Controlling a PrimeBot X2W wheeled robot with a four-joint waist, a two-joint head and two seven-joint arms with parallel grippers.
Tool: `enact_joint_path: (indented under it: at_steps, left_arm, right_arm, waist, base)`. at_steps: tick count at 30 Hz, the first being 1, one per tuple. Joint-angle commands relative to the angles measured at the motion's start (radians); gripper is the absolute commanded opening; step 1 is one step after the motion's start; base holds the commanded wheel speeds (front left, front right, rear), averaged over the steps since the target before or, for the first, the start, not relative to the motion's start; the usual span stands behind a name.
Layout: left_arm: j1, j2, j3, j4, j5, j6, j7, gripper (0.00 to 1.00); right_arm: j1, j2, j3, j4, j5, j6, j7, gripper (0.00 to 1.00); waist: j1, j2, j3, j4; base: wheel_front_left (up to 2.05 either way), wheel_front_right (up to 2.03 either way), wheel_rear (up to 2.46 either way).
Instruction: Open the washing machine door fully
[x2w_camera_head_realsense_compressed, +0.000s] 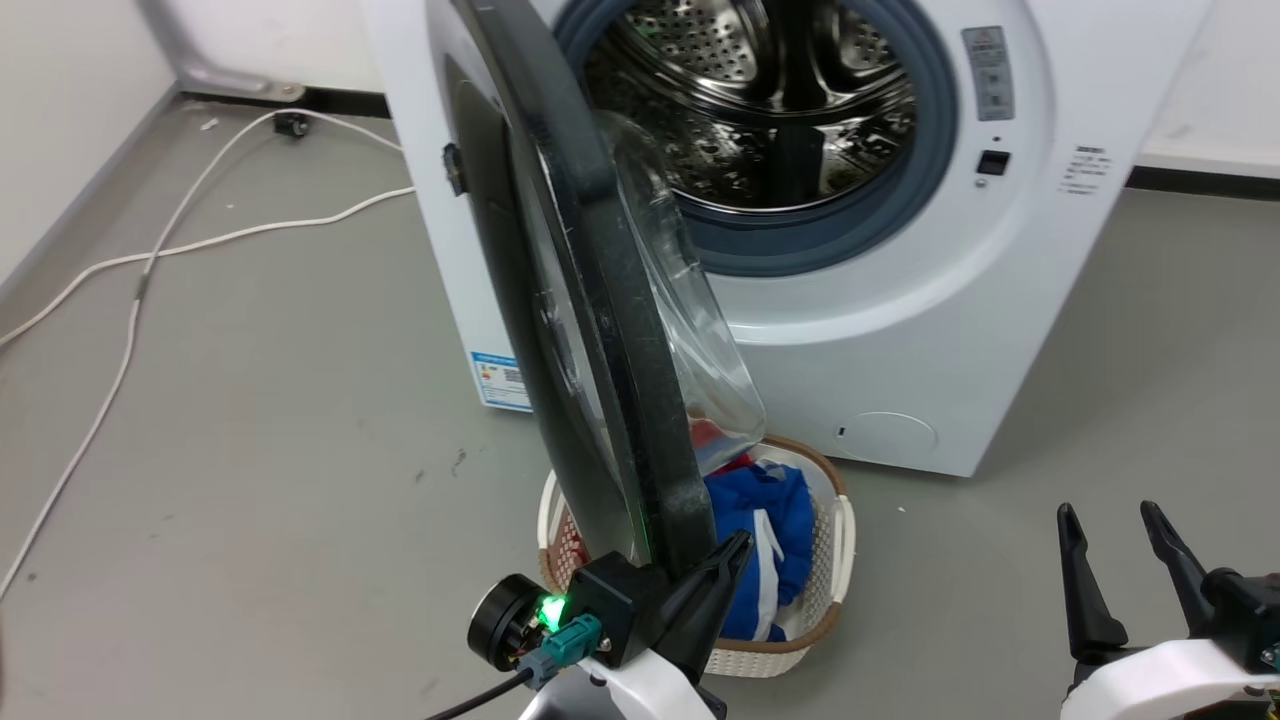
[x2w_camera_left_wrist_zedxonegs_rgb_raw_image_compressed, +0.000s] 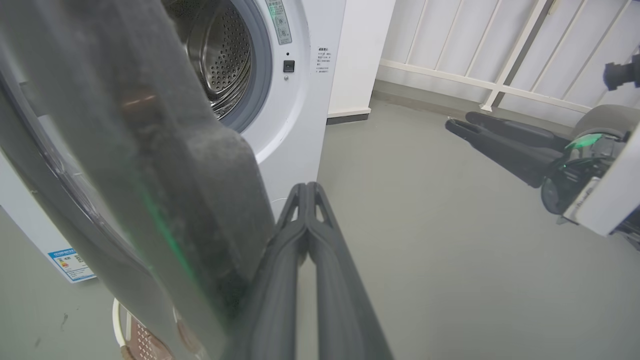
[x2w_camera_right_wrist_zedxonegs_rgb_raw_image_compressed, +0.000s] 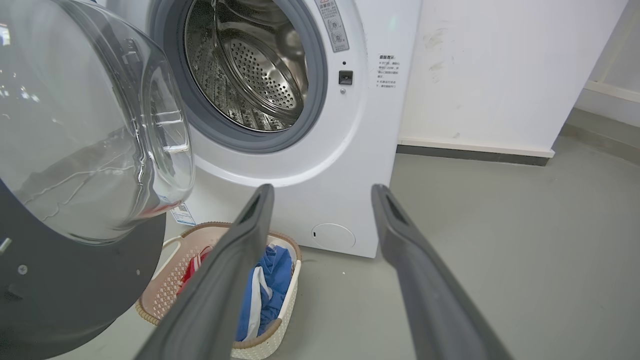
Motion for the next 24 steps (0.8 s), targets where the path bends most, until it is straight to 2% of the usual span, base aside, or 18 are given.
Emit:
enact_joint_path:
  at_steps: [1,12,24]
  left_arm:
    - [0.002,0.018,0.019,0.001,0.002,0.016,-0.004,0.0]
    - [0.014,0.022,0.028,-0.032,-0.003,0.039,-0.014,0.0]
    - [0.056,0.044,0.101,-0.056,-0.03,0.099,-0.056,0.0]
  right_arm:
    - [-0.014,0.001,-0.002,0.004,0.004,0.0,-0.003,1.0]
    - [-0.019,0.002,-0.011,0.006,0.005,0.0,-0.009,1.0]
    - [-0.011,0.003,-0.026,-0.002,0.014,0.0,-0.01,1.0]
  waist:
    - [0.0,-0.0001,0.001,0.028]
    - [0.0,-0.0001,0.007,0.119]
    - [0.0,-0.0001,0.017,0.203]
  base:
    - [0.0,0.0,0.0]
    - [0.0,0.0,0.0]
    - [0.0,0.0,0.0]
